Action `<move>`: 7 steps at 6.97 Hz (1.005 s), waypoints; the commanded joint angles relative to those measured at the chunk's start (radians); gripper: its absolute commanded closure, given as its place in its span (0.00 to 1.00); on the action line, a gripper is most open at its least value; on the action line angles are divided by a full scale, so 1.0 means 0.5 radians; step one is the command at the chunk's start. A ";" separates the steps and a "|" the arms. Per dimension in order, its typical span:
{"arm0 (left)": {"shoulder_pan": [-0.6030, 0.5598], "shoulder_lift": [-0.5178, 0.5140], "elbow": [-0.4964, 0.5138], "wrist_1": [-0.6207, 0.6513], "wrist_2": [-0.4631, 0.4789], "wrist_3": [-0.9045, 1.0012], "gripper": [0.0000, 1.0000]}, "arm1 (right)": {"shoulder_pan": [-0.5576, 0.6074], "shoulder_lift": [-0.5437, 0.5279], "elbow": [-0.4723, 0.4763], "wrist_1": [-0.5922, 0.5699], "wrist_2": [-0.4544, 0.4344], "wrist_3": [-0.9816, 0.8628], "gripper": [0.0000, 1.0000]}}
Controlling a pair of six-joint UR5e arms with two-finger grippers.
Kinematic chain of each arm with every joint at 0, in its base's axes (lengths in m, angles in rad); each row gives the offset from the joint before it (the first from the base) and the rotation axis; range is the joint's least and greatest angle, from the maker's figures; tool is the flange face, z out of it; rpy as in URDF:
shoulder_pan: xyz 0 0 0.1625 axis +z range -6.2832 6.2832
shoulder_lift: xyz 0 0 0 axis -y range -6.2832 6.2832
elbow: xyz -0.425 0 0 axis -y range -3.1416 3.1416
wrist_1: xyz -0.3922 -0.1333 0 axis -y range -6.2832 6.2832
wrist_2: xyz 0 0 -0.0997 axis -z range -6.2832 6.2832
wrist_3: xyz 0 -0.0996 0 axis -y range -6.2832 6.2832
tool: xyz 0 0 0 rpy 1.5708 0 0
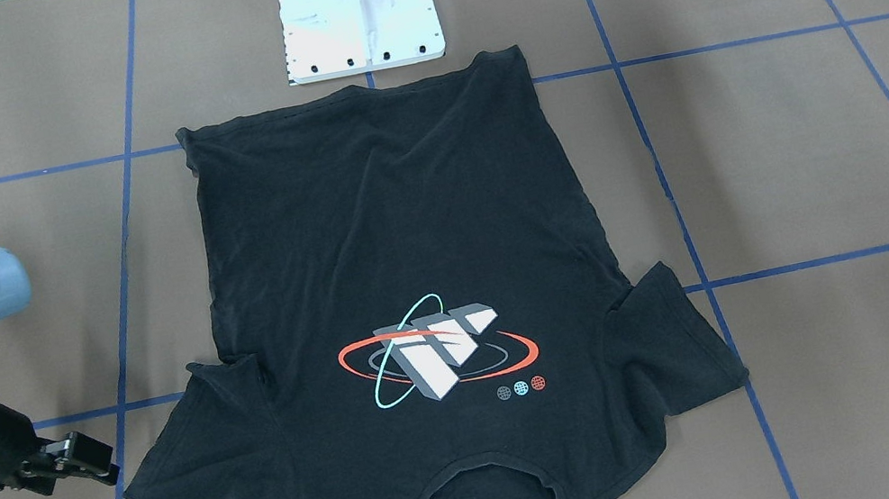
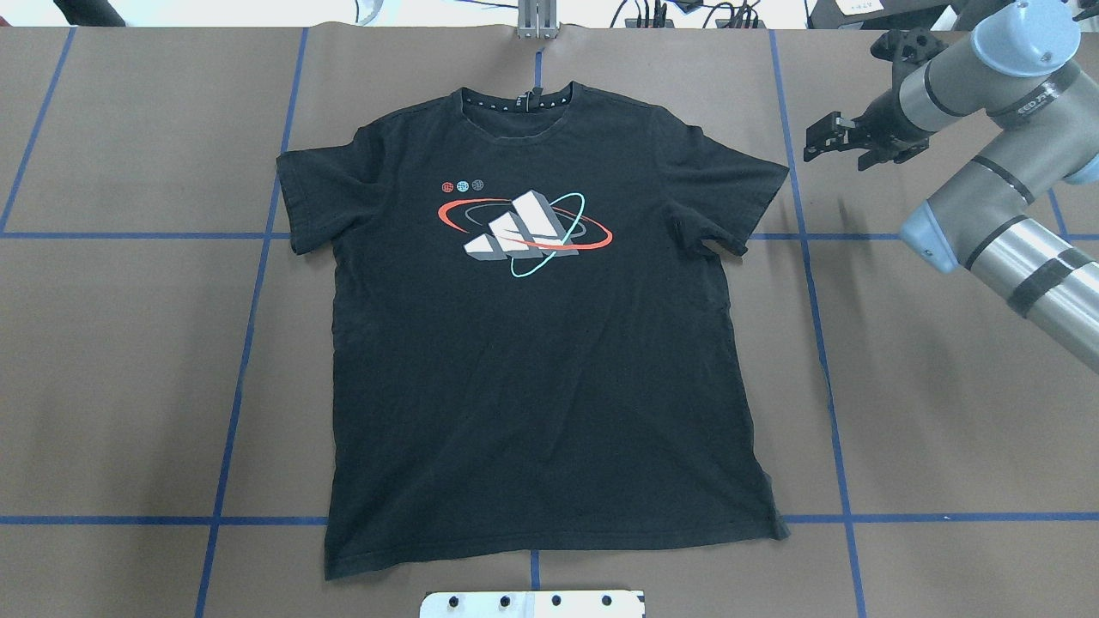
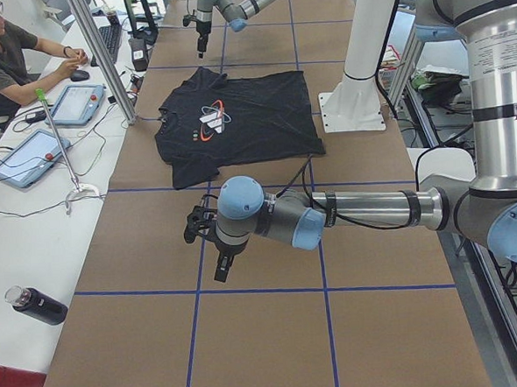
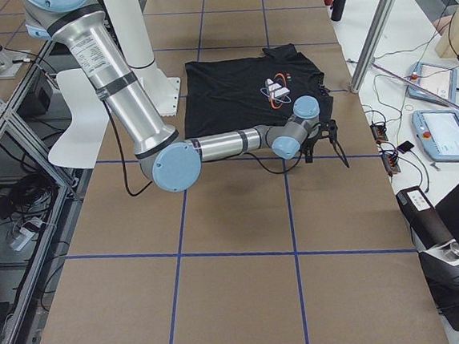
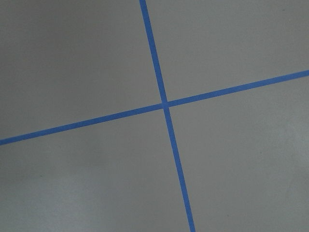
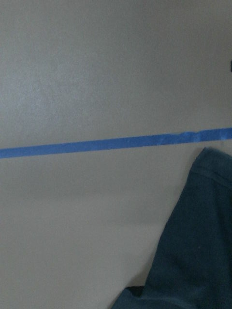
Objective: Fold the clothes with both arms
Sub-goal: 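Move the right gripper in over the shirt's shoulder farthest from the robot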
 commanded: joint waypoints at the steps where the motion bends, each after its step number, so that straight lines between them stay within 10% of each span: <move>1: 0.000 0.007 -0.003 0.001 0.001 0.000 0.00 | -0.098 0.021 -0.018 0.017 -0.172 0.032 0.19; 7: 0.000 0.010 -0.009 -0.002 0.001 0.003 0.00 | -0.110 0.107 -0.119 0.011 -0.265 0.029 0.35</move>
